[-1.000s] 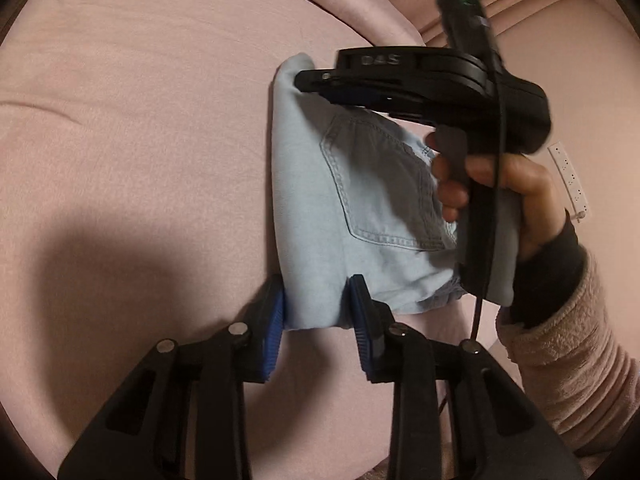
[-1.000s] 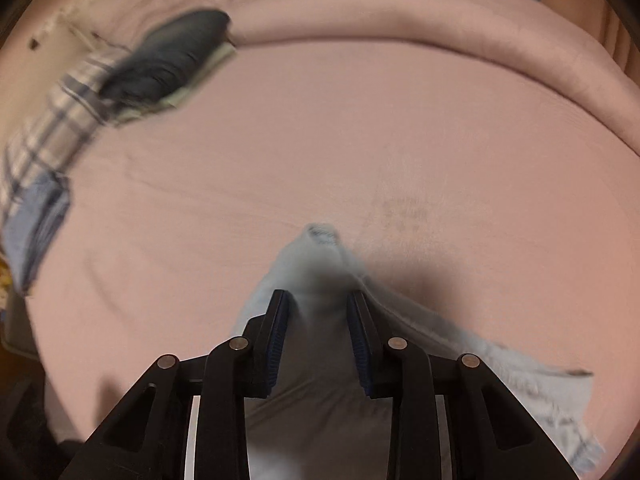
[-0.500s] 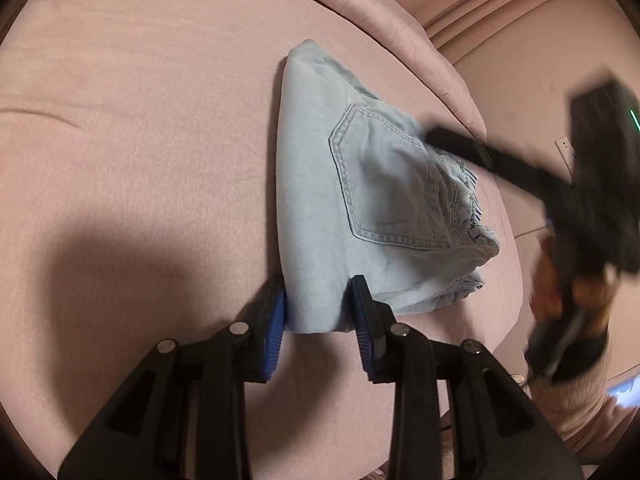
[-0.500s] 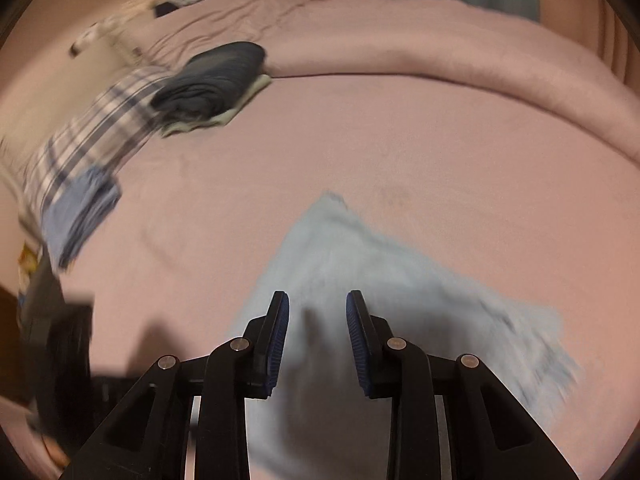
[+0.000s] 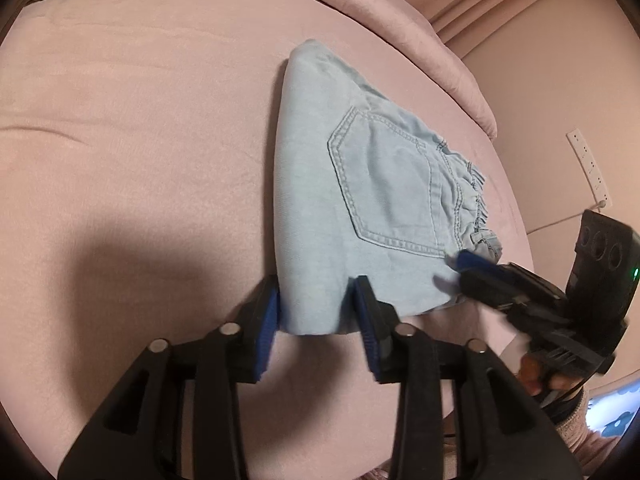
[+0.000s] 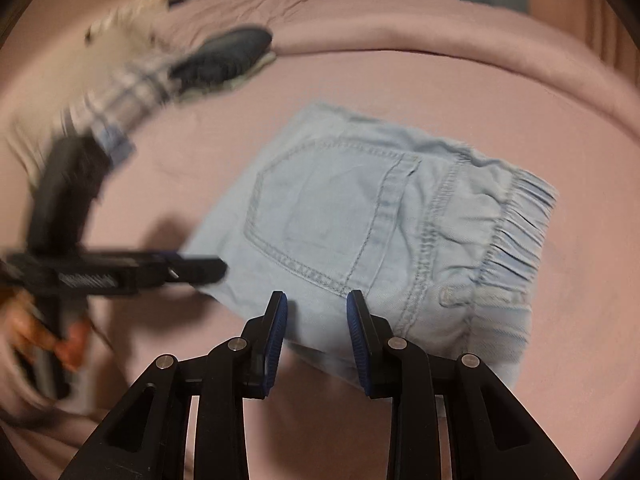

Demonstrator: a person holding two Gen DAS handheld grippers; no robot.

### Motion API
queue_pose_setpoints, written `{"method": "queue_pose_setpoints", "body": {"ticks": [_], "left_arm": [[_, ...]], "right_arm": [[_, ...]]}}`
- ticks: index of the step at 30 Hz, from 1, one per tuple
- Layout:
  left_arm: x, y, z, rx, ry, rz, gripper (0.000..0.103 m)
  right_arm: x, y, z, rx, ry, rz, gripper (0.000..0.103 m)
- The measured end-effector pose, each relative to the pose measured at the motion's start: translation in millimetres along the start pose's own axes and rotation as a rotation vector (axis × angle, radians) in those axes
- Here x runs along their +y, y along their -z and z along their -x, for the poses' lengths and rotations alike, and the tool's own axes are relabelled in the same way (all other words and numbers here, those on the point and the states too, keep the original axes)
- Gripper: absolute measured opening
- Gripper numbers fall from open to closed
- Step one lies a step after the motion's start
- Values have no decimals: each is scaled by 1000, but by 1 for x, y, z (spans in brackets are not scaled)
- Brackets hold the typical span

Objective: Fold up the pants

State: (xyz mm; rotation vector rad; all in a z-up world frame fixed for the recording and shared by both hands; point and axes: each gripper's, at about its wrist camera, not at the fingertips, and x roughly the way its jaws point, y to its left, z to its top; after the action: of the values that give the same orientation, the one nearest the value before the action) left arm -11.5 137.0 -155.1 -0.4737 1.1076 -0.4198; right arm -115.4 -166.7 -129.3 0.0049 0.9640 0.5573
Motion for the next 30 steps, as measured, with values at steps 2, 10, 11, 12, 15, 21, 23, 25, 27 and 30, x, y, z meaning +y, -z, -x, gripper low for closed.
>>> {"method": "queue_pose_setpoints", "body": {"ticks": [2,10,11,12,15,21,23,25,27,30], "left_arm": [[1,-1,6,-13,9,11,58],[15,-17,13,-41,67,118,68],[17,-20,11,-40,87,138,68],[18,-23,9,-37,100,151,70],[24,-29,3,-22,117,173,70],[26,-45,-8,-8,163,195,70],[24,-47,-11,-5,171,188,70],[25,-48,-10,-2,179,178,70],[22,-51,-14,5,183,163,70],[16,-55,-20,12,182,143,70]], "right_arm": [[-19,-2,22,-61,-96,-113,54],[-114,26,65,-226,-185,-535,66],[-122,30,62,-220,-204,-575,66],[-133,36,55,-212,-234,-636,66],[-146,44,41,-192,-273,-711,66],[-153,41,19,-126,-326,-735,66],[-150,32,14,-121,-340,-710,66],[-147,26,10,-103,-333,-679,66],[-140,16,3,-88,-319,-639,66],[-140,10,-2,-79,-309,-618,66]]}}
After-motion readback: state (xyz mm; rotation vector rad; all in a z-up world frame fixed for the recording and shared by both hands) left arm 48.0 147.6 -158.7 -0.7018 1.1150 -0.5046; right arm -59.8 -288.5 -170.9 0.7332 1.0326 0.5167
